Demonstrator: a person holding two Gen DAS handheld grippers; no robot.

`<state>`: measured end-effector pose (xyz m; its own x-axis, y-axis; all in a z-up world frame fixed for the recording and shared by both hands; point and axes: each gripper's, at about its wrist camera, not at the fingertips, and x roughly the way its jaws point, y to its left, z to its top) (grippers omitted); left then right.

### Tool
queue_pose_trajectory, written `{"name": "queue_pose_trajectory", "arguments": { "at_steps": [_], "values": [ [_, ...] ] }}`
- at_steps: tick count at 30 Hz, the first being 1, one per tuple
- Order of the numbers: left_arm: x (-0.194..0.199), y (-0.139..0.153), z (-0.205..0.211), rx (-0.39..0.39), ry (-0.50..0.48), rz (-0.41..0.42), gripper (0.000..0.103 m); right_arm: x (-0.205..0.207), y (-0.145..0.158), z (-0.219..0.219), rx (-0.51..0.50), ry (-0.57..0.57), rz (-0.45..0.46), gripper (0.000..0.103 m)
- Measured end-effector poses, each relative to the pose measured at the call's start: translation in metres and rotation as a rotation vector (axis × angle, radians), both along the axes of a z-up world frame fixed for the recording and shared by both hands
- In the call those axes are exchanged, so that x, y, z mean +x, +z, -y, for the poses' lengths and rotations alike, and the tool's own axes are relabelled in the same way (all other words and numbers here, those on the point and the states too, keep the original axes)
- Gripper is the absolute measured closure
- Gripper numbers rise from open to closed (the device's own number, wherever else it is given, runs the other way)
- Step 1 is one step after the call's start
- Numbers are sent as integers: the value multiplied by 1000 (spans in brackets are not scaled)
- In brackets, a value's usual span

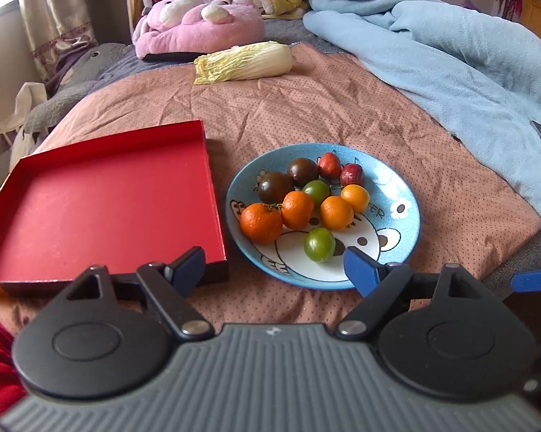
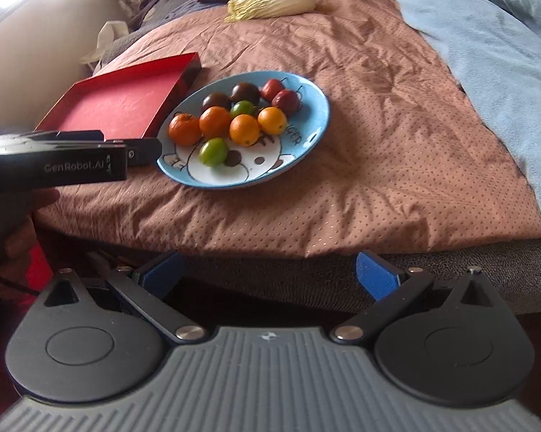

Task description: Organize fruits

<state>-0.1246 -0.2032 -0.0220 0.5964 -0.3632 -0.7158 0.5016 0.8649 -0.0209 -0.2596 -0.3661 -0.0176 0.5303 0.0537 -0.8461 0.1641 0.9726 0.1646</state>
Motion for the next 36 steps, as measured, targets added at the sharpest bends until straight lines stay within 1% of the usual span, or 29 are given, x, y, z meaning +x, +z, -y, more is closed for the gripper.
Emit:
{"name": "queue_pose_trajectory", "arguments": {
  "at_steps": [2,5,7,11,14,19,23,36],
  "values": [
    [-2,2,-5,-10,13,-14,17,5,-2,-9,-26,46,-23,0],
    [-13,7,-8,-3,26,8,17,8,-6,-19,-57,91,-50,0],
    [-23,10,-10,-9,16,9,17,10,-9,-24,-70,115,-66,0],
    [-35,11,-11,-16,-16,14,17,15,-20,-31,-64,141,-103,0],
    [-32,10,-12,-13,-2,7,17,17,-26,-35,-61,152,-123,0],
    [-27,8,-14,-9,24,-14,17,18,-31,-37,-62,155,-138,0],
    [-29,8,-14,-6,21,-3,17,20,-32,-40,-71,160,-142,0],
    [-28,7,-15,8,36,-5,17,28,-27,-53,-80,197,-139,0]
  ]
}}
